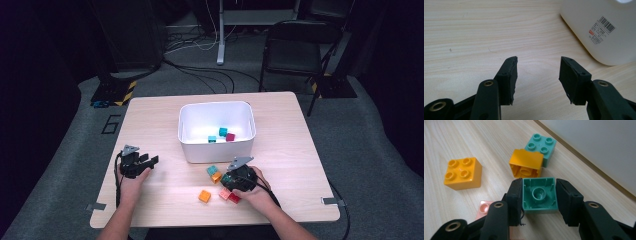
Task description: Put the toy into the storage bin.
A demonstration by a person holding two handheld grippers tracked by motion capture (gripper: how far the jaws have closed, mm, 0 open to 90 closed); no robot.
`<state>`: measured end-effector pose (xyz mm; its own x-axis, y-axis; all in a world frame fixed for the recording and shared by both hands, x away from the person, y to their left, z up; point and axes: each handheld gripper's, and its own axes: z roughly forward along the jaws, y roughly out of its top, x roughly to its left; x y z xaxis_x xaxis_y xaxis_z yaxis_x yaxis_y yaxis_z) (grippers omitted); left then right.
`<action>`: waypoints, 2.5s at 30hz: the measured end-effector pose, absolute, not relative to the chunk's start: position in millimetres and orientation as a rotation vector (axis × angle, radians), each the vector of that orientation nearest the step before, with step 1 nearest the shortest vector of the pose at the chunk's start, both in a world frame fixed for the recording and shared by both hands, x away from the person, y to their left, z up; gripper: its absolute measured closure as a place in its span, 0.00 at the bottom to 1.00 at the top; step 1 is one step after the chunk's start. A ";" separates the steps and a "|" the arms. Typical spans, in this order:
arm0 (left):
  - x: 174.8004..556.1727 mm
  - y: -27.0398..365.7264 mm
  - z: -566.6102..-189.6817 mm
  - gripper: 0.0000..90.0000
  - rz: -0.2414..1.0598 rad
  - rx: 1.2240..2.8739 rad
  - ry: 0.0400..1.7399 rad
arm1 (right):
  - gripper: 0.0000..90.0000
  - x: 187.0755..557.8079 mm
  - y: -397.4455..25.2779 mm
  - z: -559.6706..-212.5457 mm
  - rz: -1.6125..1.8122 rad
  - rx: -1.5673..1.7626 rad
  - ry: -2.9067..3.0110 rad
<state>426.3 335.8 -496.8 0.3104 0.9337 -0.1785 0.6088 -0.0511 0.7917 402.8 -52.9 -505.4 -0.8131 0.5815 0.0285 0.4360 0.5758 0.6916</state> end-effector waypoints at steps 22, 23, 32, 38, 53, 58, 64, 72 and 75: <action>426.4 336.4 -497.1 0.54 0.502 1.756 1.390 | 0.65 398.3 -67.1 -486.6 1.079 0.875 2.572; 426.3 335.9 -496.9 0.54 0.499 1.752 1.394 | 0.65 397.5 -67.8 -484.9 1.081 0.880 2.569; 426.4 335.4 -497.1 0.54 0.499 1.755 1.396 | 0.65 393.4 -72.1 -471.2 1.108 0.860 2.563; 426.0 335.4 -496.9 0.54 0.498 1.754 1.398 | 0.65 389.9 -72.2 -463.5 1.116 0.855 2.561; 423.8 336.2 -496.0 0.54 0.499 1.750 1.401 | 0.65 388.8 -80.5 -433.5 1.195 0.856 2.531; 423.8 336.1 -496.0 0.54 0.500 1.745 1.401 | 0.65 389.7 -82.5 -422.6 1.183 0.846 2.555; 424.7 335.8 -496.8 0.54 0.501 1.747 1.399 | 0.65 391.5 -84.2 -402.0 1.220 0.821 2.559; 424.8 337.3 -496.5 0.54 0.492 1.747 1.406 | 0.65 397.4 -87.0 -378.8 1.272 0.832 2.539; 424.7 337.1 -496.4 0.54 0.492 1.748 1.403 | 0.65 400.5 -87.9 -372.4 1.280 0.830 2.530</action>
